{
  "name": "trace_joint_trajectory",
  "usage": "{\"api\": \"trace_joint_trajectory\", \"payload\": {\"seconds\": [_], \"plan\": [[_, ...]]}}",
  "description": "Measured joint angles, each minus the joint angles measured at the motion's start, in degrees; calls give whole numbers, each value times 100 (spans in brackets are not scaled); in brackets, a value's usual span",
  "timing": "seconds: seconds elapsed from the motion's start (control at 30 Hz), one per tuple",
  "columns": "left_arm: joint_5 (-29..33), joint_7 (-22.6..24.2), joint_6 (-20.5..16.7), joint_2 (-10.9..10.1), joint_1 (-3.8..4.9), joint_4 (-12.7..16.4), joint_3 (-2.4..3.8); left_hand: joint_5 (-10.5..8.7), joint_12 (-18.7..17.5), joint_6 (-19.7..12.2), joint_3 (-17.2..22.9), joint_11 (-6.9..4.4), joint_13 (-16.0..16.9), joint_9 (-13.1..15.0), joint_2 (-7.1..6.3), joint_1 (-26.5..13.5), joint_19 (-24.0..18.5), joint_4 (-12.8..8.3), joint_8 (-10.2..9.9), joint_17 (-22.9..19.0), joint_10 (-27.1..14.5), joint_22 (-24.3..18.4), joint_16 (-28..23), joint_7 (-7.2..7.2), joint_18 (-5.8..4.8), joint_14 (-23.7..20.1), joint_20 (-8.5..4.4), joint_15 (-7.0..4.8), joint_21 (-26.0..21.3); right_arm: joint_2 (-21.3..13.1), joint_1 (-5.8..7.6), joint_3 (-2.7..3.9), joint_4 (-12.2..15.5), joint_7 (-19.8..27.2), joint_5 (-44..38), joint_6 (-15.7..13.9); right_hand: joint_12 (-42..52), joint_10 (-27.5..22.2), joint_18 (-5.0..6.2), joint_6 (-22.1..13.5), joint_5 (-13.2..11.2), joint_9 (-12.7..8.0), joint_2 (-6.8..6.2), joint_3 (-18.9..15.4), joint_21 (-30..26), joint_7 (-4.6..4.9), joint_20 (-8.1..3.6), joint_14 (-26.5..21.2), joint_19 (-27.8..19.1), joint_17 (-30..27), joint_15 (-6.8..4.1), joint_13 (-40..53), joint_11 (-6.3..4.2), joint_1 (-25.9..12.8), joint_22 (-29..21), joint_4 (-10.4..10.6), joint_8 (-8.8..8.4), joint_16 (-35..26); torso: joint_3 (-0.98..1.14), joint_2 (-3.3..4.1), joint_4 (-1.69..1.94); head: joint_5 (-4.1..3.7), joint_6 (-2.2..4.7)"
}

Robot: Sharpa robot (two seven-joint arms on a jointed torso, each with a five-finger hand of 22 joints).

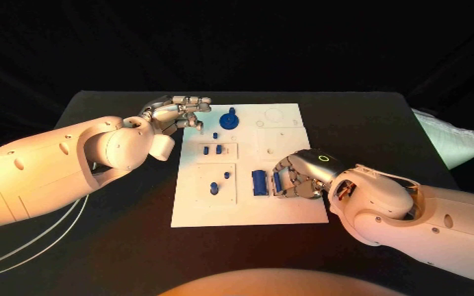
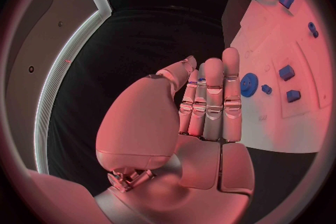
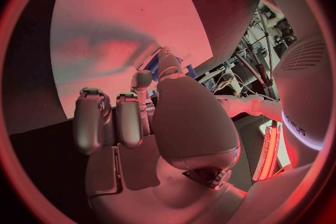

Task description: Assemble the parts on the task board

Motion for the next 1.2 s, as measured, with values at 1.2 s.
{"api": "trace_joint_trajectory", "payload": {"seconds": [1.2], "plan": [[-11, -59, 63, 0, -2, -4, 0, 0, 0, -40, -15, 0, 0, 1, 0, 0, 0, -17, 0, -4, 0, -5, 0, 0, 1, 0, 0, 0, 0, 17, 0, 0, -6, -82, -45, 60, -28, -20, 0, -7, 61, -64, -290, -31, -24, 2, 20, 20, -20, -3, 20, -85, 21, -228, -18, 207, 25, -44, 0, 0, 1, -4, -24]]}}
